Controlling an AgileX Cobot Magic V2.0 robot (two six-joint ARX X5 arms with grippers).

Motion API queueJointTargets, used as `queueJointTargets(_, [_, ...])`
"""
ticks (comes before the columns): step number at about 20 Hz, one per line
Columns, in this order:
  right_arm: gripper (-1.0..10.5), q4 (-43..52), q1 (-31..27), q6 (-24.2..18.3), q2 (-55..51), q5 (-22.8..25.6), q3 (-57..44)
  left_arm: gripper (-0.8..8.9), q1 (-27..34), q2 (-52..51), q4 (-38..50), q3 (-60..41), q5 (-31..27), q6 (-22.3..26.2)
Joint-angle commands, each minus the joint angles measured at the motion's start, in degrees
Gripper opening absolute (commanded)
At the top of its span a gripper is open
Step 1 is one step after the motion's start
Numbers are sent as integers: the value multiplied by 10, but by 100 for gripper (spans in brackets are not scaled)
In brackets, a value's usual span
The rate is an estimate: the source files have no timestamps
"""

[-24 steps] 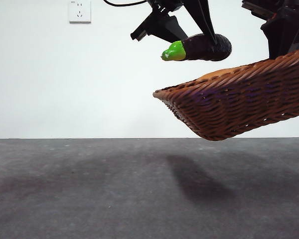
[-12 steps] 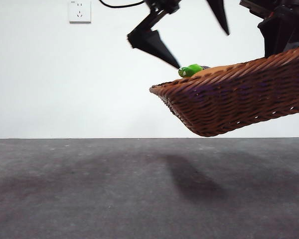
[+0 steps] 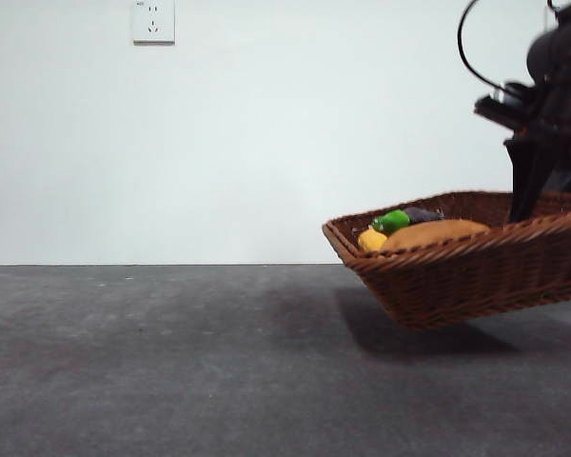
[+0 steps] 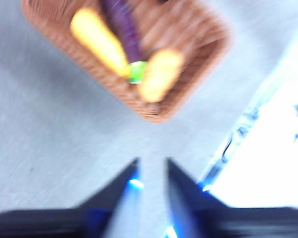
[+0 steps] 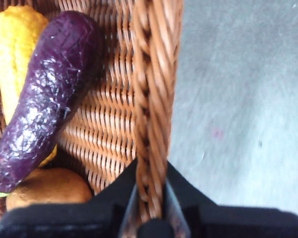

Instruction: Help me put the vegetables on the table into the basket

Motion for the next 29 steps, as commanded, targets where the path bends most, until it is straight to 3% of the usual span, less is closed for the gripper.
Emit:
queueJointTargets(1, [-16, 3, -14, -15, 43, -23, 31, -4, -31, -42, 1, -3, -1, -32])
queueJointTargets(7, [-16, -66, -38, -46, 166, -52, 164, -4, -152, -123, 1, -3, -2, -95])
queueJointTargets(14, [-15, -59, -38, -59, 217, -52, 172, -4, -206, -142, 0, -3, -64, -116])
queueJointTargets(15, [39, -56, -38, -59, 217, -52, 172, -4, -207, -144, 0, -3, -64, -111])
queueJointTargets(18, [437, -57, -38, -52, 216, -40, 172, -4, -207, -162, 0, -3, -65, -110])
queueJointTargets(19, [479, -64, -38, -53, 215, -35, 172, -4, -207, -171, 0, -3, -65, -111])
queueJointTargets(23, [477, -82, -38, -50, 174, -26, 172, -4, -207, -212, 0, -3, -75, -111])
queueJointTargets(29, [471, -115, -37, -24, -31, 58, 172, -4, -206, -296, 0, -60, -107, -104])
